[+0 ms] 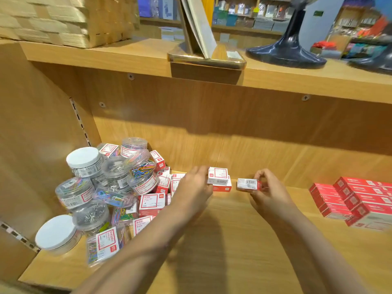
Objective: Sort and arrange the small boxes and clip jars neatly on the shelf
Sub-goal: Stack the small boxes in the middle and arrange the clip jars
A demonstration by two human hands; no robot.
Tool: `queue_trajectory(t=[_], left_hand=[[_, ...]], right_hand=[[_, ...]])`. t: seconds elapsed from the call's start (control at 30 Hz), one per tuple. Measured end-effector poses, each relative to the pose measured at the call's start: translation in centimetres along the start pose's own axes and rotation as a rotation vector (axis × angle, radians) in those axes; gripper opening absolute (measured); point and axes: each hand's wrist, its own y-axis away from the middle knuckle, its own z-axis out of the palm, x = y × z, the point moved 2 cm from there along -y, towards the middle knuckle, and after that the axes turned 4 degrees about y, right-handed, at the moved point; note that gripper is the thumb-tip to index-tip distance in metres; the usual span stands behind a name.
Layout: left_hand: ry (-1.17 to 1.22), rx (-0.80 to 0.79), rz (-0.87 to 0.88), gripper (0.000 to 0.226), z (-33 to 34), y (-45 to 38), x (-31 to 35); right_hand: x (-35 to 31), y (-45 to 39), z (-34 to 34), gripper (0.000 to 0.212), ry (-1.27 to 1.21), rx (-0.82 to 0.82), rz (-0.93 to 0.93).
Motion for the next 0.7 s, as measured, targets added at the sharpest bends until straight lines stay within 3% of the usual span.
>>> queue_trajectory(t=[0.07,0.13,0.23,0.4,0.7], left_hand=[[0.153,-0.112,-0.213,0.035,1.4,-1.1,0.3],[0.185,-0.162,-0.291,0.038,2.7,-1.6,0.1],[0.148,-0.131,-0.310,0.038,3.5,-1.7,0.0],[0.080,-0.093,-0.291,0.035,4.1,-2.0,0.0],[0.029,-0.067,-0.291,0.029,5.7,-2.7,1.2]], right_hand=[[0.7,0.6,0.5,0.041,0.038,-0.015,-0.005],[1.2,1.1,0.7,0.038,0.125,-0.059,-0.041],[1.5,1.5,0.7,0.042,0.235,-0.033,-0.051],[1.0,0.8,1.5,0.030,0.176,0.016,-0.037],[2.4,-0.3,1.3,0.030,0.061,0.065,-0.033]])
